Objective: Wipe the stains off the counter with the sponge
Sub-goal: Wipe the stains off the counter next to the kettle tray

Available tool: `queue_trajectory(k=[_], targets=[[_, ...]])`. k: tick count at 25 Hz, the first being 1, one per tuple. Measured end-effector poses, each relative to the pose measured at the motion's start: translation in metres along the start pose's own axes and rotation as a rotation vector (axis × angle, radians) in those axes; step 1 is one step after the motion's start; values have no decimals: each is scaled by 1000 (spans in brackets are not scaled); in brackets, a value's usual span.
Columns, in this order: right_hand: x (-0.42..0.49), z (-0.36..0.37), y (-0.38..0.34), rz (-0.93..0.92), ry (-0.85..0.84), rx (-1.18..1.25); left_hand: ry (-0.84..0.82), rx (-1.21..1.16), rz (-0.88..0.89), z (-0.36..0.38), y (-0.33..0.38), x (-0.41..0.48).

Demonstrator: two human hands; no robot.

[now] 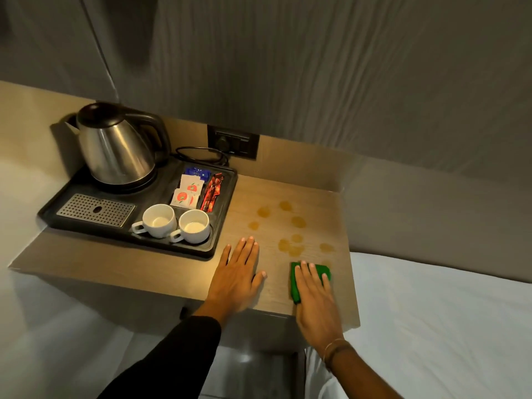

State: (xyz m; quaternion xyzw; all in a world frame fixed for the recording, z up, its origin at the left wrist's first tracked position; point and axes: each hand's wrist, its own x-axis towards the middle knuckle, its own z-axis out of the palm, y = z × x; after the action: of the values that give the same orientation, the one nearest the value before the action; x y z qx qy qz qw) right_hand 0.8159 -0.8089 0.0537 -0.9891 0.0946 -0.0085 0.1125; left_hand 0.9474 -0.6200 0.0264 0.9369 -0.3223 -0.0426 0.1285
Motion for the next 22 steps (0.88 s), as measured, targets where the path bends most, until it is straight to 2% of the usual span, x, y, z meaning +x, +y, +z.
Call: queue_trajectory(k=[5,7,10,12,16,19,21,22], targets=[[-38,4,40,-104,-38,58,46,-41,0,2,-2,0],[-24,-6,64,-39,-17,70,77,-52,-4,5,-4,1],[30,-19,60,82,15,112,73,-54,-7,7,-2,1],[39,-15,46,41,3,123,77,-57,-11,8,-3,1],[-22,-2,71,-89,-44,130,55,-48,-9,7,-4,1],[6,-12,86,30,34,152,50,-47,-7,7,-4,1],[54,-24,68,157,69,186,50,-37,-3,5,-4,1],[67,-27,54,163,60,182,51,-36,-2,4,-4,1]])
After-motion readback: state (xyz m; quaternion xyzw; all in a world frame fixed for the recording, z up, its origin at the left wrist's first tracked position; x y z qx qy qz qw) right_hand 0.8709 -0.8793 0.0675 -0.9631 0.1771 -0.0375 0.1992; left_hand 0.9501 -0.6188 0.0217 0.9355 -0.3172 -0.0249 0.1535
